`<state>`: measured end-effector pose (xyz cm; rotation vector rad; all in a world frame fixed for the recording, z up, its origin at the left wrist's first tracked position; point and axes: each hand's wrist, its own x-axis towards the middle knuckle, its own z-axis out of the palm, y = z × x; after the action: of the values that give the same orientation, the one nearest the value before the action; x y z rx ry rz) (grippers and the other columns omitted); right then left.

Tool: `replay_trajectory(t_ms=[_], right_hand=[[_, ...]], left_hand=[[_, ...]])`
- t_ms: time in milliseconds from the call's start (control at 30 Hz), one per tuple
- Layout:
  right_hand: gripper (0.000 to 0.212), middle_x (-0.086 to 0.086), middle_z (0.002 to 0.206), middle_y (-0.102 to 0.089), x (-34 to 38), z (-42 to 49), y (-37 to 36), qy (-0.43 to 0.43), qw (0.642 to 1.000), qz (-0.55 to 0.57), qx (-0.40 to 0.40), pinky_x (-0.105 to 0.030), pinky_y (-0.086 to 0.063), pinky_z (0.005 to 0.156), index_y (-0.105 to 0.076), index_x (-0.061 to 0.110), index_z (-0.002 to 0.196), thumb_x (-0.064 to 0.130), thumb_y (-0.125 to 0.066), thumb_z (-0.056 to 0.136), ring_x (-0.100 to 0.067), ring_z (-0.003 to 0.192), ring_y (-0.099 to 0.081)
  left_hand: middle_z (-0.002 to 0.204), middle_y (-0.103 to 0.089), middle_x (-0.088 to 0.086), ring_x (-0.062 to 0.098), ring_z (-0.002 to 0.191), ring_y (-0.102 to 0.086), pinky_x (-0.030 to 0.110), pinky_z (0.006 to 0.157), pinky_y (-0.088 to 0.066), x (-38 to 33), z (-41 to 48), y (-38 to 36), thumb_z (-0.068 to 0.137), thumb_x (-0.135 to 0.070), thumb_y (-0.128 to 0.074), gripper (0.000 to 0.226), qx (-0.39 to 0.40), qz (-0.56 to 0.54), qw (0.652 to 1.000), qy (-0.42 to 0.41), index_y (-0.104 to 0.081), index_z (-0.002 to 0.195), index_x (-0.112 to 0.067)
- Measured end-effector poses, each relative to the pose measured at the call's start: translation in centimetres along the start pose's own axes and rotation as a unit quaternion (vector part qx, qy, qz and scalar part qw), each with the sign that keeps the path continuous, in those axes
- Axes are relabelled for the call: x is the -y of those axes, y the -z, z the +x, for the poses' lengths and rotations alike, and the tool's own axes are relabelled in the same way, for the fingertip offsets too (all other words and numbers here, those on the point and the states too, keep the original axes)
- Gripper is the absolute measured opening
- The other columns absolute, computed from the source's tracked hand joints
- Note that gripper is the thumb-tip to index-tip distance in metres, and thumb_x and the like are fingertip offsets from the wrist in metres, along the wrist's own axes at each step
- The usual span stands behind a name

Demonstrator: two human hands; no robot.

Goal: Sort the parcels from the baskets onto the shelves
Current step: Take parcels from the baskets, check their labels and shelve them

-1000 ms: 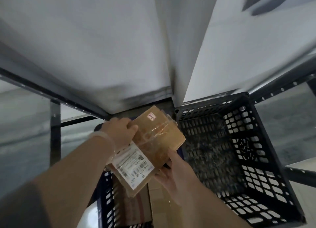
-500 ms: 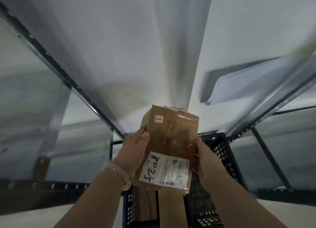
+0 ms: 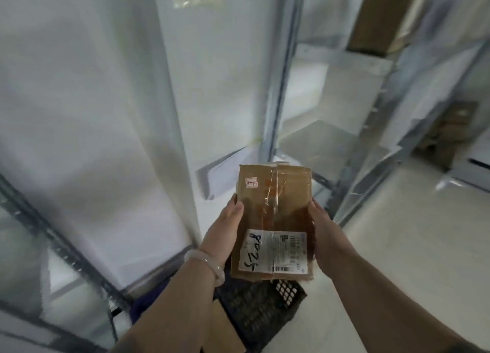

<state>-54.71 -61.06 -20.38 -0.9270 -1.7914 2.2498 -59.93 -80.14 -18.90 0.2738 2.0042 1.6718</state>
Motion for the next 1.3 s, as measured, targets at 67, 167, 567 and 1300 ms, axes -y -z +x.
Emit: replay_trajectory(t_ms=[67,167,567,1300], right_hand=[[0.036,-0.002,0.119,-0.067,1.6,-2.8,3.7,0.024,0.999,0.018,-0.019,-0.036,-0.058,0.067,-0.044,0.054,0.136,0.048,-0.037,0.101,-0.025,0.096,-0.07],[0.038,-0.003,0.121,-0.064,3.3,-6.3,9.2,0.055,0.996,0.029,-0.058,-0.036,-0.058,0.065,-0.038,0.056,0.139,0.045,-0.035,0.102,-0.026,0.098,-0.069],[0.04,-0.007,0.111,-0.068,8.4,-13.3,33.9,0.135,0.968,0.067,-0.198,-0.049,-0.055,0.087,-0.045,0.039,0.14,0.042,-0.044,0.1,-0.028,0.097,-0.069],[0.035,-0.006,0.111,-0.07,15.9,-1.1,68.0,0.191,0.94,0.115,-0.257,-0.039,-0.054,0.073,-0.048,0.038,0.136,0.037,-0.043,0.101,-0.027,0.099,-0.069]], left_hand=[[0.12,-0.06,-0.022,0.007,0.114,-0.057,0.037,0.101,-0.044,-1.6,-0.4,-3.5,0.093,-0.069,-0.028,0.052,0.039,0.021,0.998,-0.04,-0.039,0.14,-0.05],[0.134,-0.056,-0.015,0.017,0.125,-0.052,0.046,0.107,-0.04,-3.7,-0.5,-9.0,0.083,-0.081,-0.029,0.064,0.071,0.049,0.995,-0.052,-0.031,0.141,-0.056],[0.128,-0.061,-0.009,0.018,0.117,-0.057,0.048,0.106,-0.041,-11.7,-2.5,-34.6,0.1,-0.048,-0.042,0.039,0.185,0.121,0.96,-0.17,-0.034,0.138,-0.047],[0.133,-0.059,-0.01,0.019,0.123,-0.055,0.053,0.106,-0.042,-17.9,13.0,-71.2,0.068,-0.085,-0.03,0.083,0.249,0.072,0.953,-0.154,-0.039,0.141,-0.047]])
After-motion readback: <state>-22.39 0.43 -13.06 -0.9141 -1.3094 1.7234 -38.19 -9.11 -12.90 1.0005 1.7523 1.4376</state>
